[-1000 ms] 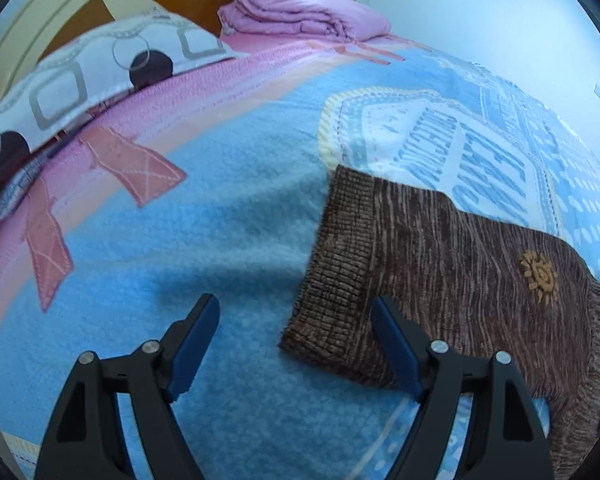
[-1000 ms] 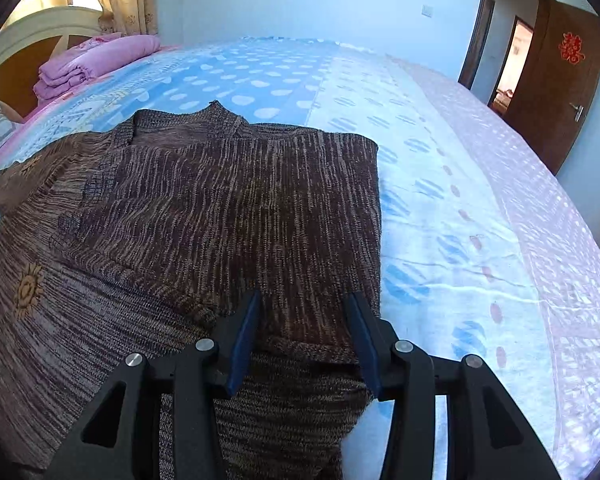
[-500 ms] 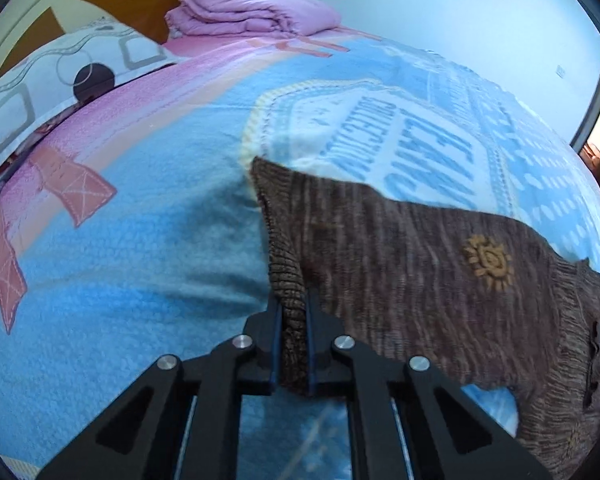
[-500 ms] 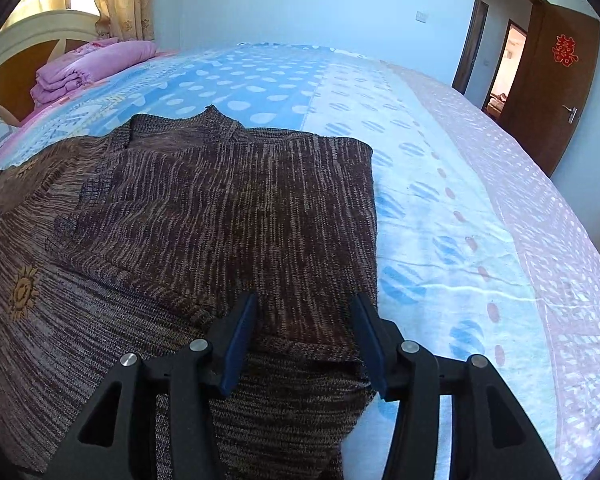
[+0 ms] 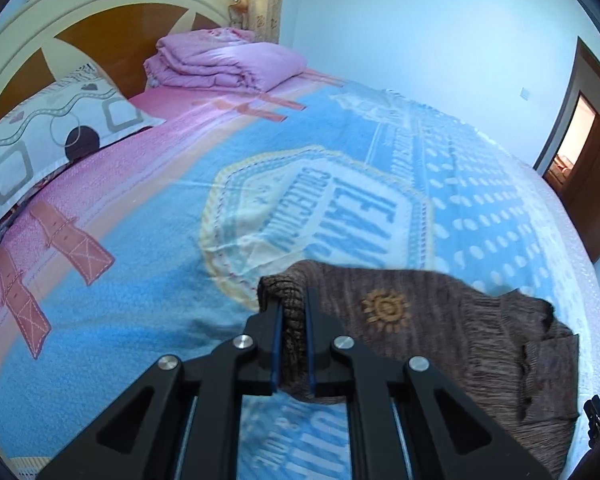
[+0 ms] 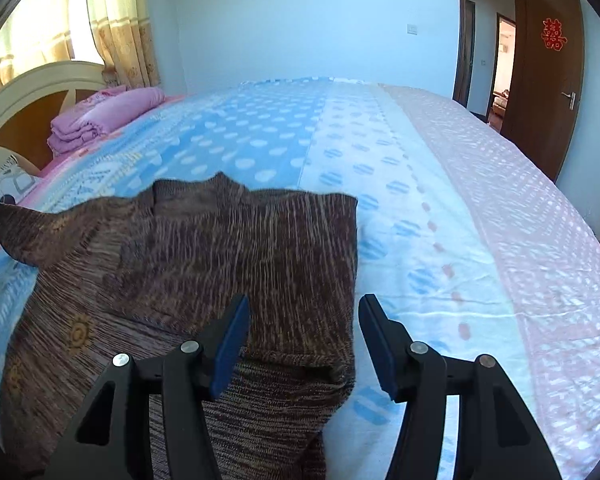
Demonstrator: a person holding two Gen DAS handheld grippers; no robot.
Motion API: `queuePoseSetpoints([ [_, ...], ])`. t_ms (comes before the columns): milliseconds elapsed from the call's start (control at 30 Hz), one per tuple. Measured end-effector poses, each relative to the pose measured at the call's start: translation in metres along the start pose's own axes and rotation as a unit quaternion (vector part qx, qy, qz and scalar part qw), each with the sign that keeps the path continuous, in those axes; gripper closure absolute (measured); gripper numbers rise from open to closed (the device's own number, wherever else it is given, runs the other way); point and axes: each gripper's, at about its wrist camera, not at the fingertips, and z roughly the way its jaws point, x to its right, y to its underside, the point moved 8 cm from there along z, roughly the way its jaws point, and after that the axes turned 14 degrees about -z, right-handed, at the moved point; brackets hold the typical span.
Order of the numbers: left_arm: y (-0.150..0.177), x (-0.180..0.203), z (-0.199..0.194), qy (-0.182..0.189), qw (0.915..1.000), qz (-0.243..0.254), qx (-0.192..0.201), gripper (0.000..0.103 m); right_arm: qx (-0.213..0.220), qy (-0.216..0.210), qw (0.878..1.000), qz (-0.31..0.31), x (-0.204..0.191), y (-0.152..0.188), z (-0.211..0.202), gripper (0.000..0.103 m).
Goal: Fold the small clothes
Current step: 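Grasp the cuff with the left gripper and fold the sleeve across the body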
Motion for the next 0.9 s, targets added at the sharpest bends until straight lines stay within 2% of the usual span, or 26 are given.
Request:
queuePoseSetpoints([
  [267,0.003,0.064,-0.028,0.049,0.9987,0.018,0.003,0.093,-0.002,0.001,1.0,-0.024,0.002,0.013,-0.021,0.044],
  [467,0.017,0.117,-0.042,0.077,0.9962,0.04,0.001,0.093,-0.001,-0.004,1.0,-0.011,0.01,0.031,-0.023,0.043],
  [733,0.055,0.178,-0.049,0.111,0.9918,0.061,-0.021,0.093,-0.007,-0.02,1.0,-0.01,0.003,0.041,-0.017,0.043],
  [900,0.1,0.219,-0.036,0.133,0.9873,0.067,-0.054,0.093,-0.013,-0.026,0.999,-0.016,-0.006,0.046,-0.012,0.043],
])
